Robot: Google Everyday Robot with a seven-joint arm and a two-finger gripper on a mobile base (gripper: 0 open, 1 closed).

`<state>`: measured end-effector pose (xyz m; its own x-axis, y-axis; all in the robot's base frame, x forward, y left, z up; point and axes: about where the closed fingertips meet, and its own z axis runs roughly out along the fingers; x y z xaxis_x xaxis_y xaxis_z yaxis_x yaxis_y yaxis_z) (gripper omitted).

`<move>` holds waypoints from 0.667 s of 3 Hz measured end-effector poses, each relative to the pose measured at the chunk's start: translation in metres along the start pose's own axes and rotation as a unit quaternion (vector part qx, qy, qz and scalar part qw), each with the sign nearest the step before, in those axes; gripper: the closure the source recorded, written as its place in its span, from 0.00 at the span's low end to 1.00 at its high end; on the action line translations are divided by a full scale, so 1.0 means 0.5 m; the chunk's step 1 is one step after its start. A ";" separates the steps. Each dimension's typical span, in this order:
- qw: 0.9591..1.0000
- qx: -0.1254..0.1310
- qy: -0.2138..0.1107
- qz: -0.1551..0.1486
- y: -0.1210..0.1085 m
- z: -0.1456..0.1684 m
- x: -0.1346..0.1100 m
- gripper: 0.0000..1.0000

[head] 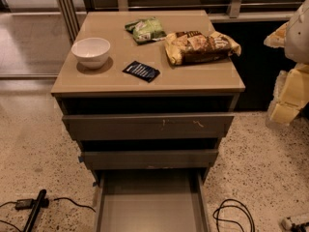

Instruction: Place rxbar blueberry into bottom drawer

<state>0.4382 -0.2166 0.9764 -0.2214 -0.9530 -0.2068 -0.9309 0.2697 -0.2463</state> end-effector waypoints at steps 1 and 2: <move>1.000 0.002 0.000 -0.001 -0.001 -0.001 -0.002 0.00; 1.000 0.017 -0.014 -0.017 -0.031 0.002 -0.055 0.00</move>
Offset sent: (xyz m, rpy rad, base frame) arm 0.0499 0.0510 0.0148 0.0224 -0.0857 0.0791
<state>0.4590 -0.1945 0.9849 -0.1806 -0.9577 -0.2239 -0.9271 0.2418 -0.2865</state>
